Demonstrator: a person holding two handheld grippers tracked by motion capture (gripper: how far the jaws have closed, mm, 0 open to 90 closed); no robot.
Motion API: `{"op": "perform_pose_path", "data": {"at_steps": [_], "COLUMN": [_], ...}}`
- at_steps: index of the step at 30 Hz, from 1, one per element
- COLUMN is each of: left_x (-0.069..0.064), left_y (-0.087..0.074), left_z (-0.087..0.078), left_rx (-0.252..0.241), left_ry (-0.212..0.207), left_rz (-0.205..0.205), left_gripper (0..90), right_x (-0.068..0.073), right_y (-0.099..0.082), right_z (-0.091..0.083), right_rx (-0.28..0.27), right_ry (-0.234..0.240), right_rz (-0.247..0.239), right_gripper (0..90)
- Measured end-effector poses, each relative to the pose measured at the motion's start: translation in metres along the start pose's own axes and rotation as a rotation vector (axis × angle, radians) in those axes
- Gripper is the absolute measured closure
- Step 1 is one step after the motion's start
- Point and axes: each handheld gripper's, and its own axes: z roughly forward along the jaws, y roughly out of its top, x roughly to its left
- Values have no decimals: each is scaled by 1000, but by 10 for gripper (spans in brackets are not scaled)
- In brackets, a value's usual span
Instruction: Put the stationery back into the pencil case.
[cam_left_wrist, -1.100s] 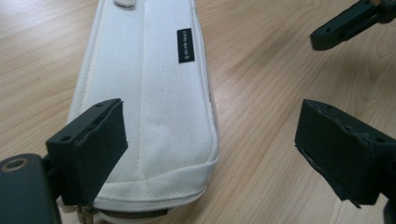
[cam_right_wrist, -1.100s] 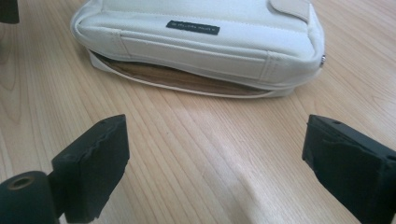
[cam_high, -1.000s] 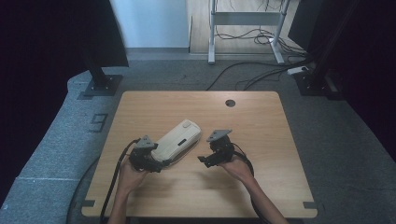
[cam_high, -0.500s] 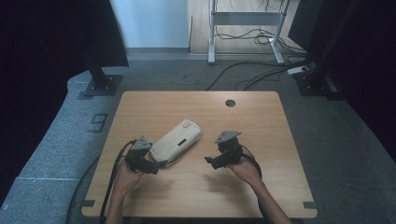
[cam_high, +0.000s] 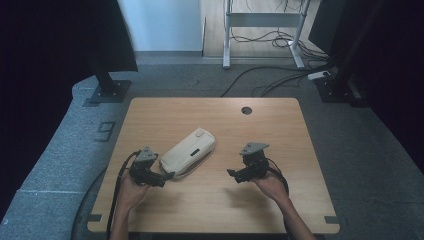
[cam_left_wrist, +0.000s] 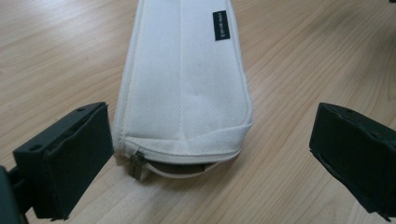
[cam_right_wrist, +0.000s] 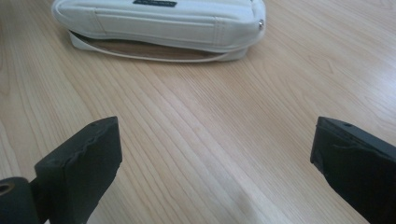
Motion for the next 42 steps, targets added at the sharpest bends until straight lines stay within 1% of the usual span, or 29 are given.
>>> {"op": "perform_pose_path", "data": {"at_steps": [9, 13, 15, 23, 29, 32, 39, 41, 42], "left_x": [4, 5, 6, 8, 8, 9, 10, 10, 9], "left_y": [-8, -12, -14, -23, -33, -39, -50, -53, -56], "left_z": [-4, -6, -7, -9, -6, -3, 4, 7, 9], "left_rx": [1, -1, 4, 6, 22, 37, 51, 59, 72], "left_ry": [17, 23, 25, 32, 31, 30, 26, 26, 27], "left_rz": [-14, -20, -18, -23, -29, -30, -44, -47, -46], "left_gripper": [0, 0, 0, 0, 0, 0, 0, 0, 0], "right_x": [-9, -10, -11, -12, -17, -19, -25, -26, -26], "right_y": [-14, -17, -20, -33, -47, -57, -79, -85, -87], "right_z": [-18, -26, -28, -38, -44, -45, -46, -45, -45], "right_rx": [-14, -22, -26, -20, -23, -23, -10, -6, -4], "right_ry": [-37, -55, -61, -91, -110, -117, -154, -158, -159], "right_rz": [20, 31, 27, 41, 69, 97, 132, 143, 144], "right_gripper": [15, 15, 15, 15, 15, 15, 15, 15, 15]}}
